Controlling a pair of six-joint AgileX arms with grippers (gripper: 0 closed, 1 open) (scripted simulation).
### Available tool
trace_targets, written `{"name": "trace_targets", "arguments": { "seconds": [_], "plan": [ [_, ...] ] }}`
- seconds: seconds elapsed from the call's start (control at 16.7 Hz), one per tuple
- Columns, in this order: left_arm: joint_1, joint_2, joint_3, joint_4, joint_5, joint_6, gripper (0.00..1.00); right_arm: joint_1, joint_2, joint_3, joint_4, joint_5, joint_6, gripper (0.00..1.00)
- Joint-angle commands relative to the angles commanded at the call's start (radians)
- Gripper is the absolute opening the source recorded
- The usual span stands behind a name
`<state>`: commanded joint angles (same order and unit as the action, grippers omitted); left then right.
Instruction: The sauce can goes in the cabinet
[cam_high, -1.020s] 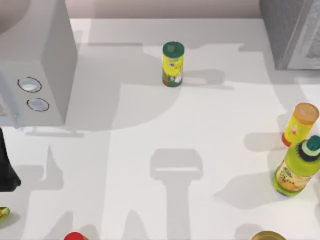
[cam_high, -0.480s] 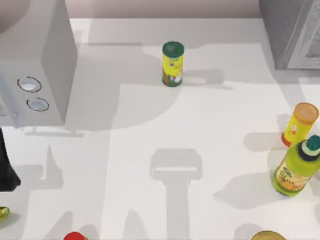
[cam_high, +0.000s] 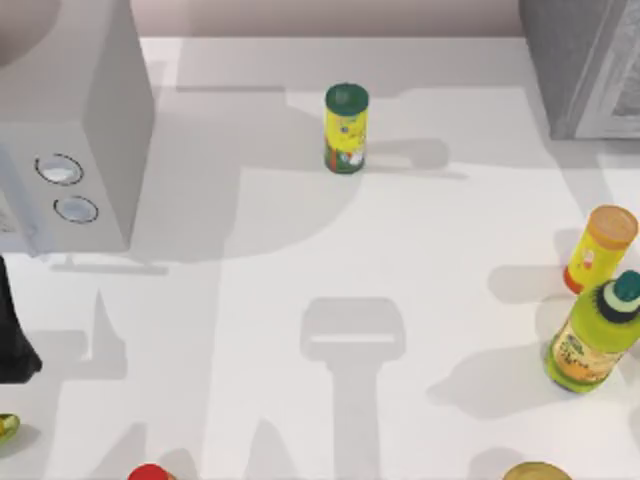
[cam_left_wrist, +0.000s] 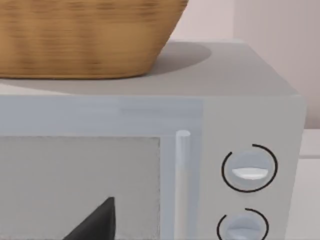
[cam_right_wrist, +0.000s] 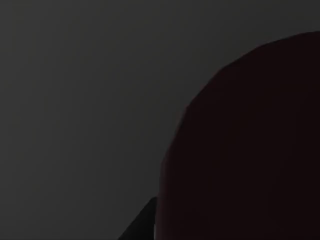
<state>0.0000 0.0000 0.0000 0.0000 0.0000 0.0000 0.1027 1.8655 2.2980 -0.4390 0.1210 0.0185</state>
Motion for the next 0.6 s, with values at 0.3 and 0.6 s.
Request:
{"name": "trace_targets", "arguments": {
  "seconds": [0.3,0.6],
  "plan": [
    [0.0,0.0,0.0,0.0,0.0,0.0,1.0,0.0,0.0,0.0,0.0,0.0,0.0,0.53],
    [0.0,0.0,0.0,0.0,0.0,0.0,1.0,0.0,0.0,0.0,0.0,0.0,0.0,0.9]
  ]
}}
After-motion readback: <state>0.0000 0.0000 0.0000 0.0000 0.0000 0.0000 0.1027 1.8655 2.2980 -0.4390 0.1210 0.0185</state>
